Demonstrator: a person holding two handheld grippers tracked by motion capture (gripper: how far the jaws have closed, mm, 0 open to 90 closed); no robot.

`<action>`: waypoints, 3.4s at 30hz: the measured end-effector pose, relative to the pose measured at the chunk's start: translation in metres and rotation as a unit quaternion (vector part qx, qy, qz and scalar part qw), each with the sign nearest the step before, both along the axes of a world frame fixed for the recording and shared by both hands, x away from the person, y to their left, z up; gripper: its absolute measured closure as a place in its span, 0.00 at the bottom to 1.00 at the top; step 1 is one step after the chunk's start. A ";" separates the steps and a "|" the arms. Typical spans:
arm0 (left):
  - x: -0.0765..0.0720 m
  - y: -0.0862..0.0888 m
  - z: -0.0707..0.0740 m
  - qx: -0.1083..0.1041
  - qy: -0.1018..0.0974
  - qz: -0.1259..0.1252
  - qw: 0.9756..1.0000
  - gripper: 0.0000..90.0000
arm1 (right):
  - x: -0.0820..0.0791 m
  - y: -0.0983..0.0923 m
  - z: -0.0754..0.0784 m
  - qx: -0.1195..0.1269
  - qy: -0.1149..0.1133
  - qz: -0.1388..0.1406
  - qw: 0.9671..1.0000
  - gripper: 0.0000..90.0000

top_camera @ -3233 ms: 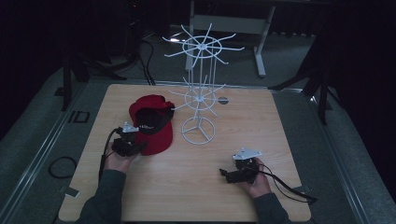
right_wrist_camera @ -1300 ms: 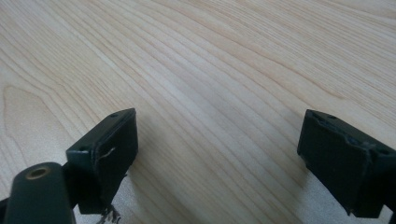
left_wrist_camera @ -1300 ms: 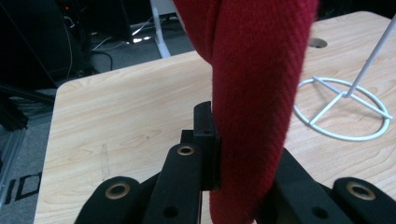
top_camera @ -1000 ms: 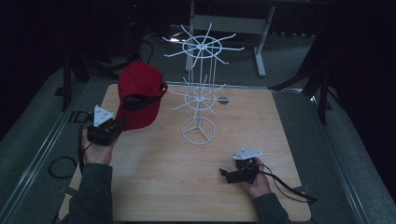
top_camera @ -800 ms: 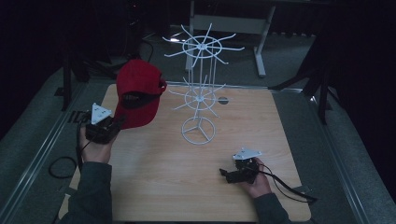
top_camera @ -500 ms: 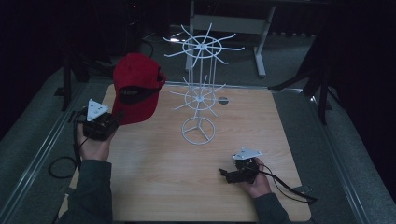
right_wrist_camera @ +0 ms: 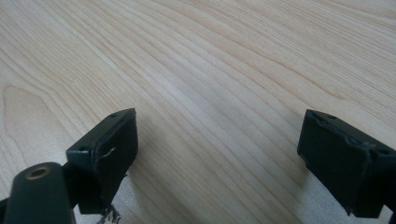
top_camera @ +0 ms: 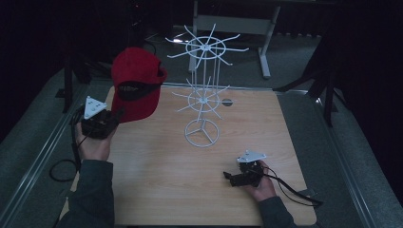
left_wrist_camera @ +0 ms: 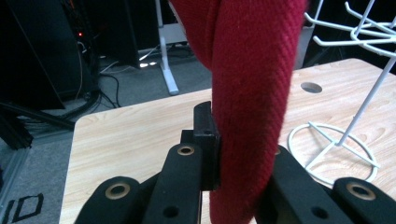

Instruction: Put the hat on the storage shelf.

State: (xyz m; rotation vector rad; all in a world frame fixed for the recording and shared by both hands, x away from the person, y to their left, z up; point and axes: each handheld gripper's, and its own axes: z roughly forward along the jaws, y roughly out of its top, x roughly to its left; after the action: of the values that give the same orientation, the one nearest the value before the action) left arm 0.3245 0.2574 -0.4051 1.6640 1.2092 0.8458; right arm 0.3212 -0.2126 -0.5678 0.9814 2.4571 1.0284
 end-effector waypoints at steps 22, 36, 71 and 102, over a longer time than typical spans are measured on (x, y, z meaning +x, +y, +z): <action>0.000 -0.003 0.019 -0.015 -0.019 0.003 1.000 0.96 | 0.000 0.000 0.000 0.000 0.000 0.000 1.000 0.13; -0.002 -0.004 0.027 -0.020 -0.038 0.015 0.999 0.96 | 0.000 0.000 0.000 -0.001 0.001 0.000 1.000 0.13; -0.005 -0.010 0.046 -0.052 -0.076 0.013 0.996 0.96 | 0.000 0.000 0.000 -0.001 0.001 0.000 1.000 0.13; 0.002 -0.015 0.068 -0.062 -0.092 0.010 0.994 0.96 | 0.000 0.000 0.000 -0.001 0.001 0.000 1.000 0.13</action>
State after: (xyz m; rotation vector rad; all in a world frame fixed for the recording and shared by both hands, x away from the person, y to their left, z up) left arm 0.3269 0.2422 -0.3368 1.4439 1.1286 0.8969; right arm 0.3213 -0.2127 -0.5677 0.9825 2.4596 1.0259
